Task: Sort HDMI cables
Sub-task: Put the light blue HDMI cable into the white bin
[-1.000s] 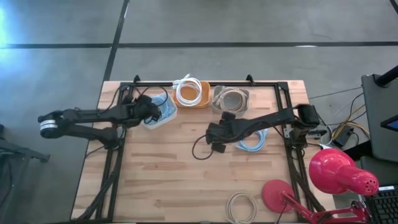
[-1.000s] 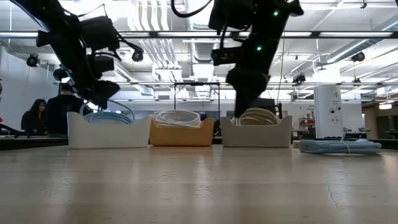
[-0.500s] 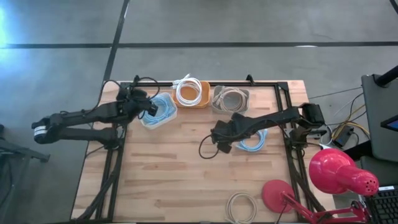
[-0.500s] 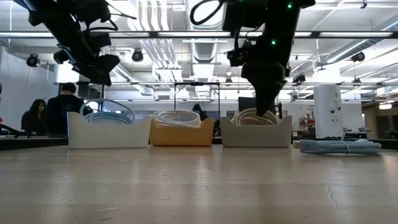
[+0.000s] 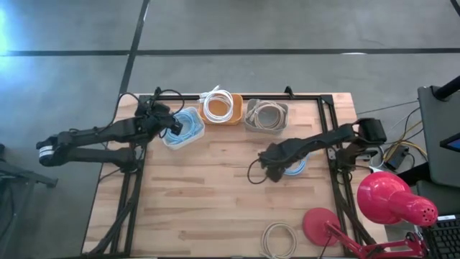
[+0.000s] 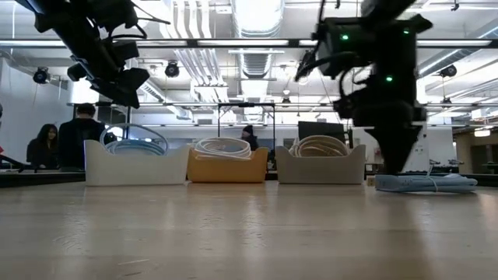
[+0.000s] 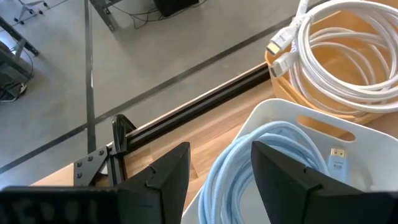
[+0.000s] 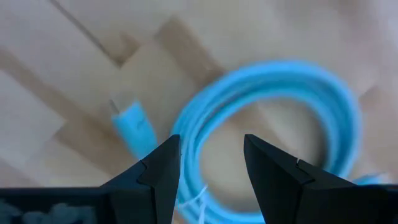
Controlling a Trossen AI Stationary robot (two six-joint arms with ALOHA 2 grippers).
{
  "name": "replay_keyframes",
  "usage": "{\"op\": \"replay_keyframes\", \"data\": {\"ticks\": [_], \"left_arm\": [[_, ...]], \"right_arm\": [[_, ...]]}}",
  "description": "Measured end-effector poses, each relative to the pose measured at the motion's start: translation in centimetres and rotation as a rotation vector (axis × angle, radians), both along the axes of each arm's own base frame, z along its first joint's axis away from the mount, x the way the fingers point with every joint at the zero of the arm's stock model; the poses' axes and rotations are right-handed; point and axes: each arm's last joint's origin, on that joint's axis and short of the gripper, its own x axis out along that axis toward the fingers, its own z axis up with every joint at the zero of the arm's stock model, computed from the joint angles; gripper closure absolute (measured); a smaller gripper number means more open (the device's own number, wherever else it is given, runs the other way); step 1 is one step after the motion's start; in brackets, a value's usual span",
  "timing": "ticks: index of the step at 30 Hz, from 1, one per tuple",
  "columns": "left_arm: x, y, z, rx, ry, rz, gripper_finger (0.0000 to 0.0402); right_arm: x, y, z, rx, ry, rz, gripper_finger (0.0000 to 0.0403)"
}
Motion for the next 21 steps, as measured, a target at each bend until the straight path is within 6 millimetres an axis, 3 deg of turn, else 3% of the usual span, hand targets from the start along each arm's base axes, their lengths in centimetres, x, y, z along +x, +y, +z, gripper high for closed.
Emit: {"op": "replay_keyframes", "data": {"ticks": [4,10,15,21], "left_arm": [[0.0,0.0,0.0,0.001,-0.002,0.000,0.0218],[0.2,0.1,0.2,0.012,-0.029,-0.001,0.0218],[0.3,0.1,0.3,0.024,-0.042,-0.008,0.0218],[0.4,0.2,0.5,0.030,-0.058,-0.008,0.0218]], "right_arm": [[-1.4,0.3,-0.8,0.054,-0.088,-0.074,0.0232],[-2.1,0.2,-2.3,0.081,-0.286,-0.161,0.0232],[-2.5,0.1,-3.7,0.054,-0.302,-0.120,0.0235],[-2.4,0.1,-4.0,0.033,-0.275,-0.098,0.0291]]}}
